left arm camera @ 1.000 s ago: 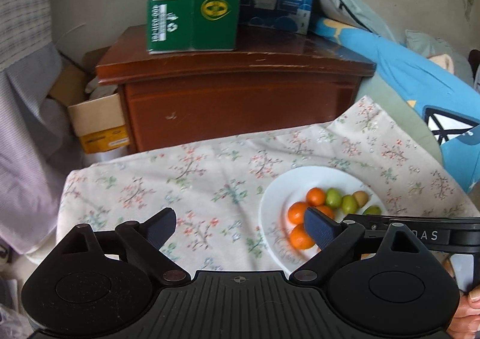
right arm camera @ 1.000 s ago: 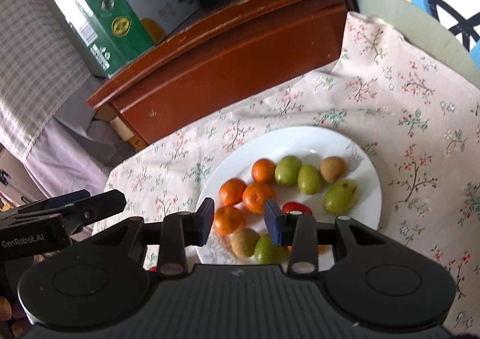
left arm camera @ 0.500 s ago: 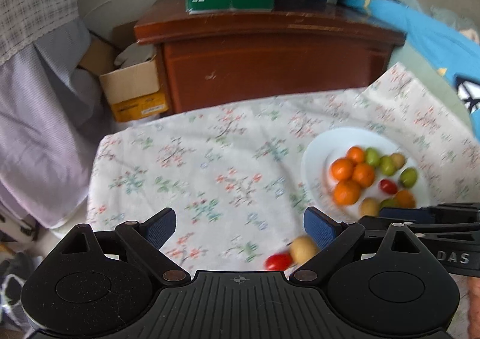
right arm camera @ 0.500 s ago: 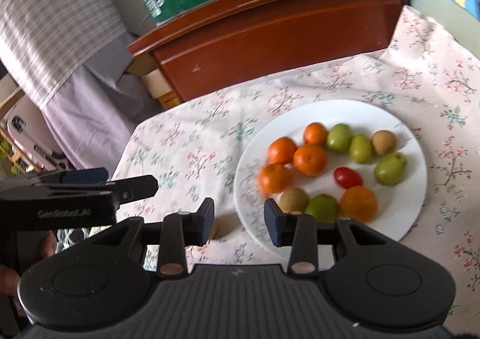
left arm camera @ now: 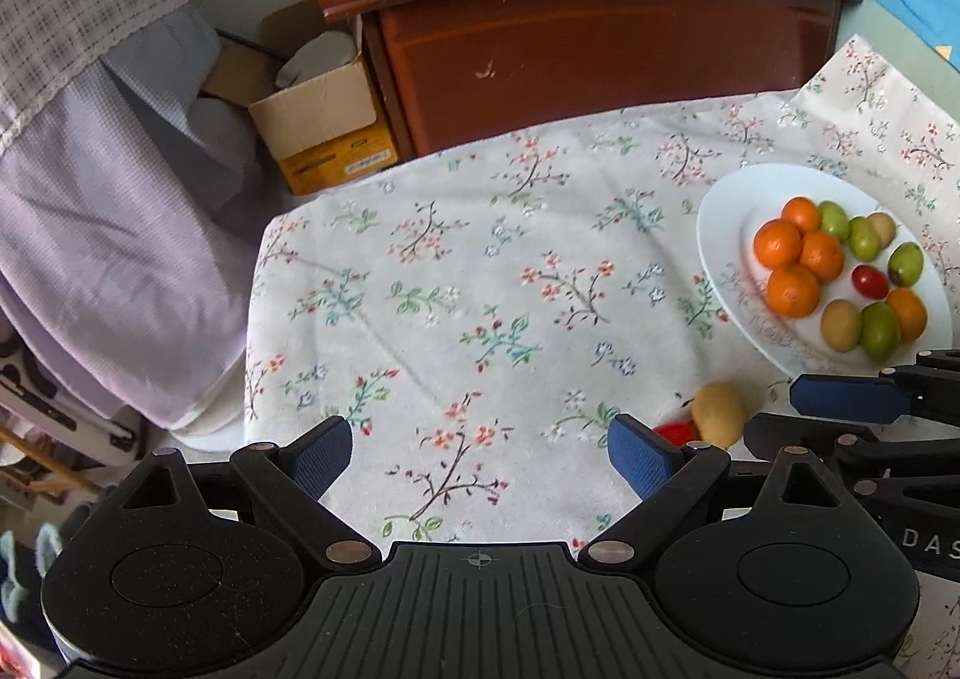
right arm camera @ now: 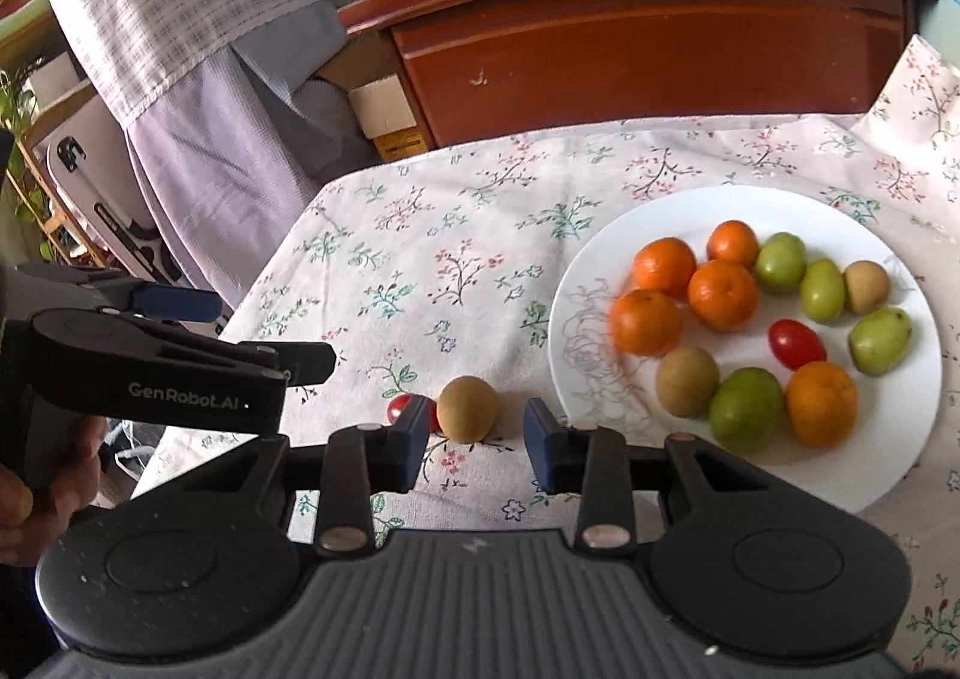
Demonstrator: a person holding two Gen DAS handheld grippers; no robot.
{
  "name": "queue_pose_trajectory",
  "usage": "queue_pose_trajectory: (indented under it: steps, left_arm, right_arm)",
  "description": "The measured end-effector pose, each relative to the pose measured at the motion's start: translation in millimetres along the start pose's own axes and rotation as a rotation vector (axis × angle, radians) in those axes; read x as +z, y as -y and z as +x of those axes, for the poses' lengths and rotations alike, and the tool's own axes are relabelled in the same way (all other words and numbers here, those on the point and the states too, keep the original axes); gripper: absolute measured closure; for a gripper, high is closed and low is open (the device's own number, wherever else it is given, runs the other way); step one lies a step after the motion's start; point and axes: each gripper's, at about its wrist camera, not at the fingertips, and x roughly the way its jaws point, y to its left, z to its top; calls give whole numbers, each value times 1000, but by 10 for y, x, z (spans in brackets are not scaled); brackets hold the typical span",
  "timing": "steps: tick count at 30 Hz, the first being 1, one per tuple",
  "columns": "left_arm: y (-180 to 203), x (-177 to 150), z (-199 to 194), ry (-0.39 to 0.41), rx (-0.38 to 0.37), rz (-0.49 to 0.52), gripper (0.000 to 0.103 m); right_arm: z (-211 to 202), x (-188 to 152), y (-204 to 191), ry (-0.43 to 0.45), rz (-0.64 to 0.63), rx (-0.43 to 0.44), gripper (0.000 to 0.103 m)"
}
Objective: Organize fruits
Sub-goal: 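Move both open tools back toward the brown kiwi and red tomato, then grasp the brown kiwi with the right tool while the left tool grasps the red tomato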
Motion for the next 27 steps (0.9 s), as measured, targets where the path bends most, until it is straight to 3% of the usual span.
queue_pose_trajectory:
  steps: [10, 19, 27]
  left_arm:
    - [-24, -35, 53, -29, 13, -4, 9]
    - [-29, -53, 99, -44, 7, -6, 9]
    - [-92, -82, 138, -55, -73, -68, 9]
  right_arm:
    - [176, -38, 9, -19, 3, -12, 68]
    - [282, -51, -34, -27, 6, 20, 79]
    - [241, -48, -21, -39, 20, 17, 80]
